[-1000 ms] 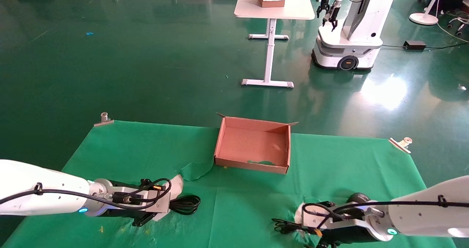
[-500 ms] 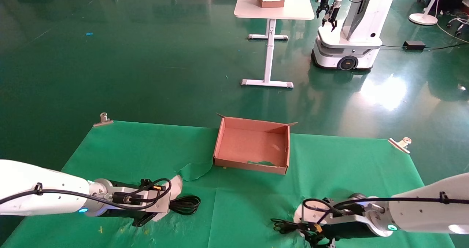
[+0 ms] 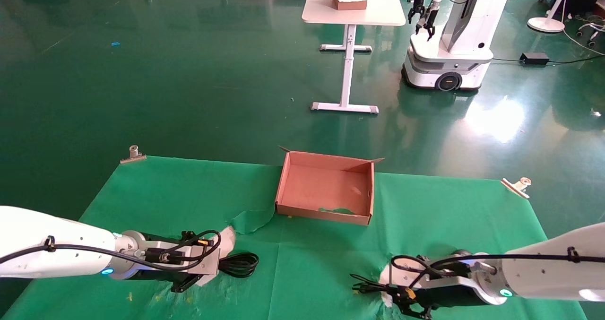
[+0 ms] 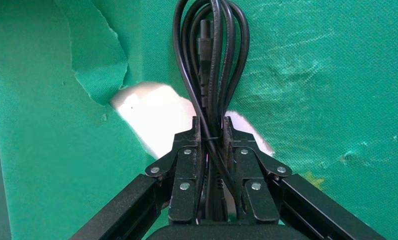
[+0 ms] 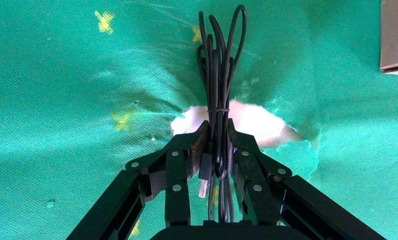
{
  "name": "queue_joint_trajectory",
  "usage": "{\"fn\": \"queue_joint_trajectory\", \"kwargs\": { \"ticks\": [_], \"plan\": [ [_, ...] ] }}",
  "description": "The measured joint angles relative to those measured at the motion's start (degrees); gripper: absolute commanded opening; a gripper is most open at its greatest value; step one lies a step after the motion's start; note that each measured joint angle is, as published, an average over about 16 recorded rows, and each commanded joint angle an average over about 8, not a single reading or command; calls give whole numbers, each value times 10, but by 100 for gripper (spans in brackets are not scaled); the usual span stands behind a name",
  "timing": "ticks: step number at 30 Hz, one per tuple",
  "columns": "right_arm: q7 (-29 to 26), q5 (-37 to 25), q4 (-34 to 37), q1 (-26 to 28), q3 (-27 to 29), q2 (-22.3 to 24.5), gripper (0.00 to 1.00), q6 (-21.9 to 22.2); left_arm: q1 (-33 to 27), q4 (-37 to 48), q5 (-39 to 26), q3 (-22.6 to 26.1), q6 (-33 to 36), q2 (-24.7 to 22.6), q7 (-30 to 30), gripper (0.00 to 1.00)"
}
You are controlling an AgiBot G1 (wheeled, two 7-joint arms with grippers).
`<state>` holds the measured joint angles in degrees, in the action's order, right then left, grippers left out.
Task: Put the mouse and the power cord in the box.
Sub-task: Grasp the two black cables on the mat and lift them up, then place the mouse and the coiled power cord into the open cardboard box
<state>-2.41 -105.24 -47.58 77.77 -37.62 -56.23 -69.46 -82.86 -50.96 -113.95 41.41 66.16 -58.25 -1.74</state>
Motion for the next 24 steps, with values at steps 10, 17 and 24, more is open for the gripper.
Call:
{"fn": "queue_joint_trajectory", "kwargs": {
  "ticks": [10,17,24],
  "plan": [
    [-30,43,-71,32,41,69,0,-25,-66,1,63,-36,39,-7,17,0],
    [-74,44,-138,50,66,120,0,-22,-108,35,93,-50,22,-62,-10,0],
    [-109,32,-185,56,83,168,0,-14,-115,101,96,-32,-67,-146,-119,0]
  ]
}}
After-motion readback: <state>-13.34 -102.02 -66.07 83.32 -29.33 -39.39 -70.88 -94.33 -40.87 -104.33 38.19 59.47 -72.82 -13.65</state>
